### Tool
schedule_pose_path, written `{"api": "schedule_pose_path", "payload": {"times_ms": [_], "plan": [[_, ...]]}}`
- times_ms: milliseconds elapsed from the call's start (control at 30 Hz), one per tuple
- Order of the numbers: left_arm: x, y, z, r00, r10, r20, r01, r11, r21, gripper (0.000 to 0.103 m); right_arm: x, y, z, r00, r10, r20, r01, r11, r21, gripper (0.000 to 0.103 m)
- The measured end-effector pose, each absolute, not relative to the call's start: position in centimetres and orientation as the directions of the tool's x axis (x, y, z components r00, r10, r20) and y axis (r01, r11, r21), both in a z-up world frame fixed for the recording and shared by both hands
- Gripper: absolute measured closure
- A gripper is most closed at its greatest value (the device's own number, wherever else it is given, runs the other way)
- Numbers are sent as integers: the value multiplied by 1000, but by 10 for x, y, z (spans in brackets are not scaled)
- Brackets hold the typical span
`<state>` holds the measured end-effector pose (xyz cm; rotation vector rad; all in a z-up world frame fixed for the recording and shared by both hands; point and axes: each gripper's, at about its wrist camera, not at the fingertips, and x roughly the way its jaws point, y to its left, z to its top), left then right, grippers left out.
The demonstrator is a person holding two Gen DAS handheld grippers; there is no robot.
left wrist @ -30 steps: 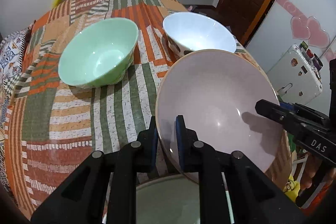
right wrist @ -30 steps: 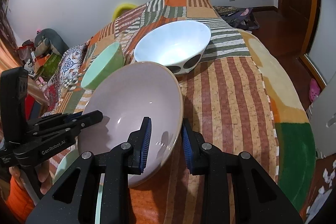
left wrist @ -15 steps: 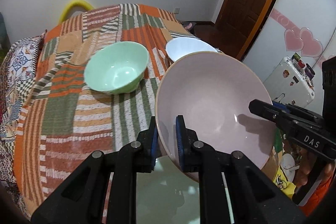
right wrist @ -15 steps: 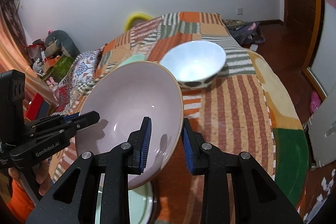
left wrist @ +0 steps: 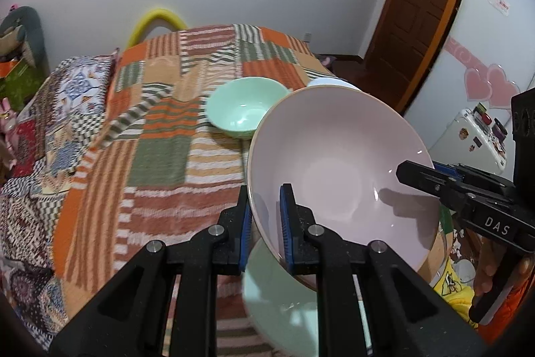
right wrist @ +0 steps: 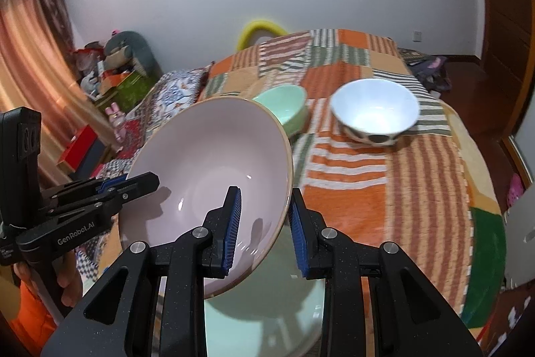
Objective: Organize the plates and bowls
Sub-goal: 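Lift the pink bowl with the left gripper toward the right gripper's plates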
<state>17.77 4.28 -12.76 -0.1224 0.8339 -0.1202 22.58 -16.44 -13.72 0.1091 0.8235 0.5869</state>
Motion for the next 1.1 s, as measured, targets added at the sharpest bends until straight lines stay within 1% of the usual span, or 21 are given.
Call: {"api": "schedule_pose_path", "payload": {"times_ms": [200,433,700,1100], "plan": [[143,70,-120,692,-98,-715,1,991,-135,88,212,-138,-139,498,565,-658,-500,807,315,77],[114,105,-124,693,-47,-719,-71,989,-133,88,200,-101,-142,446,599,-665,-559,767,316,77],[98,135,-143,670,-19,-742,-138,979,-150,88,194,-69,-156,391,613,-687,-592,739,322,77],[98,162,-189,609,-12,-793,-200,965,-168,88,197,-36,-187,317,579,-751,-604,734,310,77]]}}
